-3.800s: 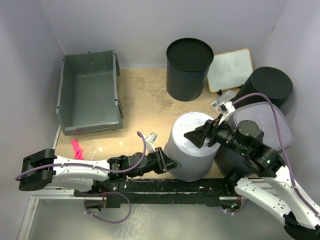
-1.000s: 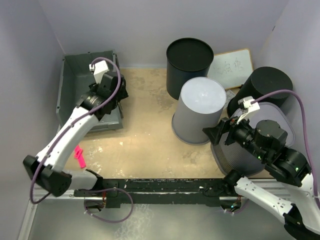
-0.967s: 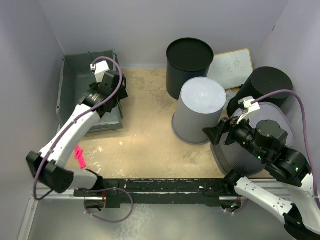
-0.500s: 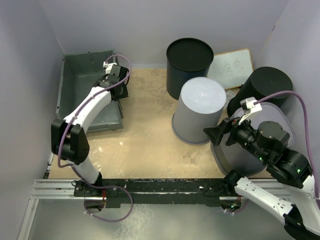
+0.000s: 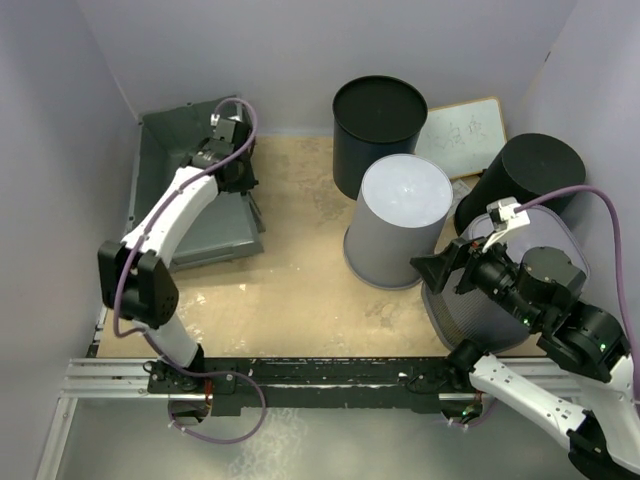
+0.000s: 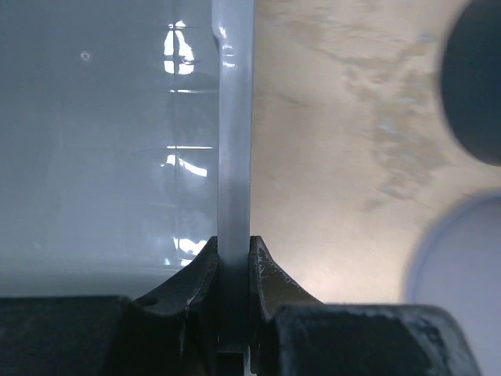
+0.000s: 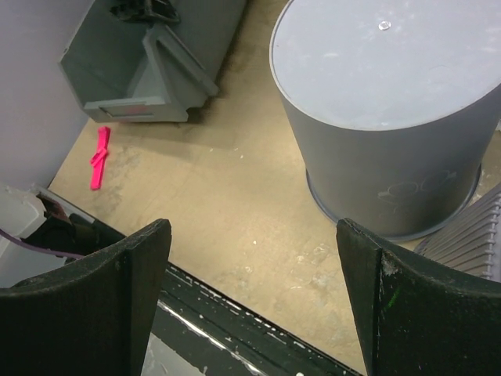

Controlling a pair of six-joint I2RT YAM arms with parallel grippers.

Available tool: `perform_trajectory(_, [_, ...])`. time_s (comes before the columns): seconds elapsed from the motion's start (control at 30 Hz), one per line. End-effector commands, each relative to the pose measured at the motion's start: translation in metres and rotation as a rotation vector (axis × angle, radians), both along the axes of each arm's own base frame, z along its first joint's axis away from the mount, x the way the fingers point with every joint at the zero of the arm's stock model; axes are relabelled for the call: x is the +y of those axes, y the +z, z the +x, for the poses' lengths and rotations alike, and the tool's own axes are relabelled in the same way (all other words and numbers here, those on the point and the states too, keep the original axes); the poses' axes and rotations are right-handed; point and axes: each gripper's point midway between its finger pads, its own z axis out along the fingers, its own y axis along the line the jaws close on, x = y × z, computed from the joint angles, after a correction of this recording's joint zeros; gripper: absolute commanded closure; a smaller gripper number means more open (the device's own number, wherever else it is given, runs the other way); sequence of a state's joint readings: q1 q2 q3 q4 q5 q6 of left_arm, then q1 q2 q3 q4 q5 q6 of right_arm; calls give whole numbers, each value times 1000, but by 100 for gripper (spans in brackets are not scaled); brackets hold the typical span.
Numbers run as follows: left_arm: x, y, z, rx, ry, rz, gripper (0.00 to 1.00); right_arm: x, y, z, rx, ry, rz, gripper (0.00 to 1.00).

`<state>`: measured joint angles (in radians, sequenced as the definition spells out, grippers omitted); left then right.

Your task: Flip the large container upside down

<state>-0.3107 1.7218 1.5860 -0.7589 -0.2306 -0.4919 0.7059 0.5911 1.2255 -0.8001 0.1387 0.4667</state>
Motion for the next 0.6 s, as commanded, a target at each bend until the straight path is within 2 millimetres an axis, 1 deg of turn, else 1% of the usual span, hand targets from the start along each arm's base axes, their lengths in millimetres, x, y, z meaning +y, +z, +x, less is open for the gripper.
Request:
perform_trajectory(0.0, [-55, 148, -22, -332, -133, -394, 100, 5, 9, 6, -19, -1, 23, 12])
perform_trajectory(0.03, [-60, 158, -29, -347, -144, -448, 100, 7, 9, 7, -19, 5, 22, 12])
perform_trajectory(0.17, [-74, 174, -53, -364, -152, -637, 100, 13, 10, 9, -21, 21, 25, 12])
perform_trajectory(0.23, [-84, 186, -65, -395, -169, -770, 100, 12, 9, 9, -20, 20, 24, 12])
perform_trajectory(0.27, [-90, 195, -72, -425, -190, -848, 100, 12, 9, 9, -19, 16, 22, 12])
perform_trajectory(0.3, [-92, 208, -82, -468, -208, -925, 100, 10, 9, 9, -19, 11, 18, 12])
perform_trajectory(0.33, [-93, 210, -86, -486, -201, -995, 100, 9, 9, 9, -21, 8, 18, 12])
perform_trajectory(0.37, [-92, 219, -92, -514, -205, -1031, 100, 8, 9, 9, -21, 5, 16, 11])
perform_trajectory(0.4, [-90, 216, -96, -513, -188, -1043, 100, 8, 10, 8, -24, 3, 18, 11])
perform_trajectory(0.47, [-83, 217, -104, -517, -155, -1051, 100, 8, 10, 8, -27, 4, 21, 11])
perform_trajectory(0.57, [-76, 222, -117, -537, -123, -1096, 100, 9, 7, 8, -21, 9, 18, 11])
